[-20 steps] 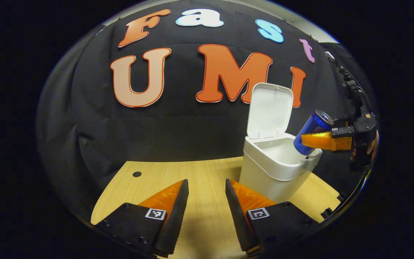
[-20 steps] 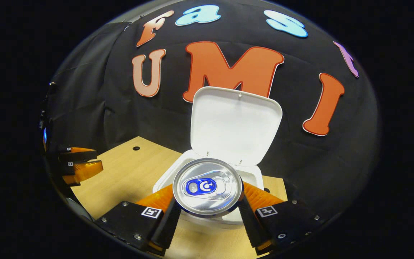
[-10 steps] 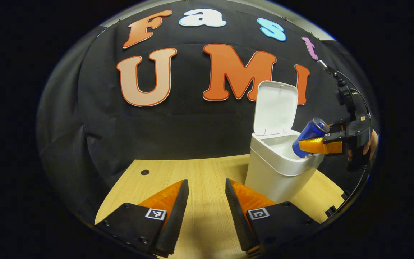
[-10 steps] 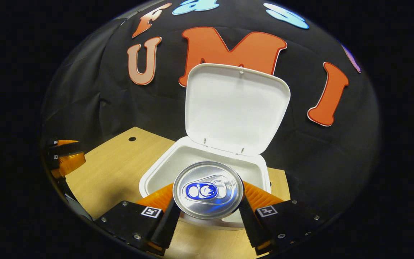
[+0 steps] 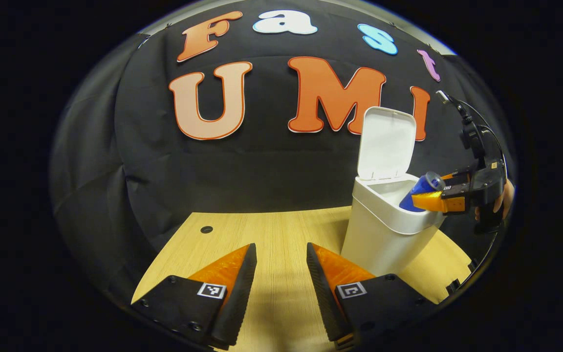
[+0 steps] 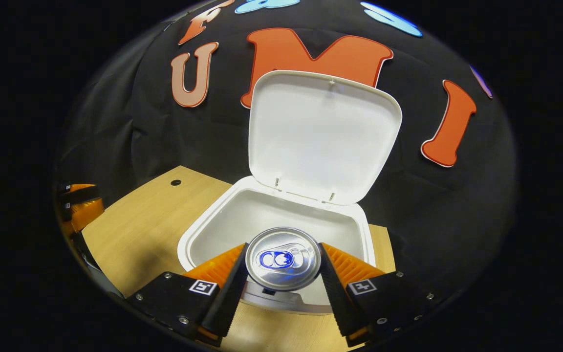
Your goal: Press the lid of the desktop garbage bin to open it, pick up the crumpled paper on the desktop and throw it into the bin, then pick up the pop can on the desktop and drop it into the bin, and finally close the garbage bin lid.
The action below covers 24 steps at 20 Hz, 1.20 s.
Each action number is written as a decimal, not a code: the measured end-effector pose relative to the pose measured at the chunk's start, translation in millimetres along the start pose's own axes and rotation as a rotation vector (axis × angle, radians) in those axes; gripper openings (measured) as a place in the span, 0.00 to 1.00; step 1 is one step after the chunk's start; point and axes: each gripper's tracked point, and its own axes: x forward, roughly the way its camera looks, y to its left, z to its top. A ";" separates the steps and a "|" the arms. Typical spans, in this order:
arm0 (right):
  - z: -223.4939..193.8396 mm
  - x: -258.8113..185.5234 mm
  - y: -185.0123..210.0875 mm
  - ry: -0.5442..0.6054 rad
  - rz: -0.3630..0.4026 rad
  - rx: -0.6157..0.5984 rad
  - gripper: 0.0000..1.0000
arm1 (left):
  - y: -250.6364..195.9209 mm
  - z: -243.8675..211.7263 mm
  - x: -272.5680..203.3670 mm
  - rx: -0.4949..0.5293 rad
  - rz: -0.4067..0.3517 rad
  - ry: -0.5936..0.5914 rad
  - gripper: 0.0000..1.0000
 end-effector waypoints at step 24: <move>207.4 -27.7 -58.7 -0.432 -0.166 -0.024 0.92 | 31.7 -18.3 4.8 -0.062 0.042 0.027 1.00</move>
